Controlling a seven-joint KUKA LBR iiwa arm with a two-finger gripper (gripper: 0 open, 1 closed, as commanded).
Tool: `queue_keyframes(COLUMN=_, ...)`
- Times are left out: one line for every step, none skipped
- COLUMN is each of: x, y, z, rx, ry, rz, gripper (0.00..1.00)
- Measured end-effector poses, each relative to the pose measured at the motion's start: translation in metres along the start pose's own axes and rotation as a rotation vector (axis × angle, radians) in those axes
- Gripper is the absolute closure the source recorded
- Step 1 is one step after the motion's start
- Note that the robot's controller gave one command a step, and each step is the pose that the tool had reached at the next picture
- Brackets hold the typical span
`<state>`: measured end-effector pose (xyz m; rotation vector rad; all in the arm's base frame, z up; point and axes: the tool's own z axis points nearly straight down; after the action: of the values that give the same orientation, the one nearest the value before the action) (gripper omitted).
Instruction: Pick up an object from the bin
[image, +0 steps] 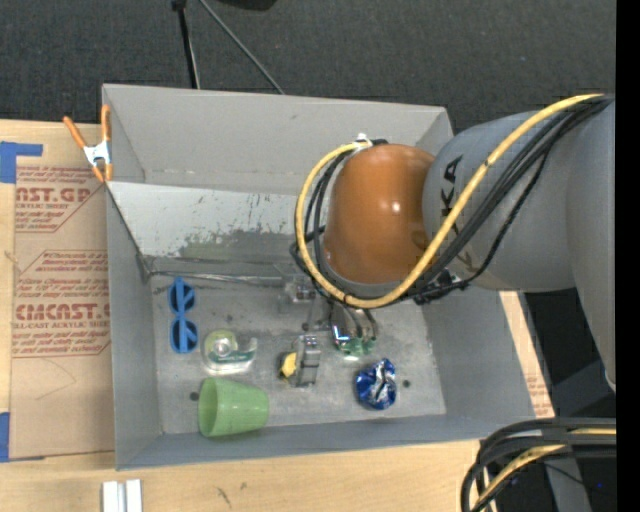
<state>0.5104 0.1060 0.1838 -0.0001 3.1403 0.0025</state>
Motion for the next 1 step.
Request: queue_keyframes(x=-0.0146, y=-0.0378, z=0.1129, rx=0.003, ry=0.006, rz=-0.188, gripper=0.00)
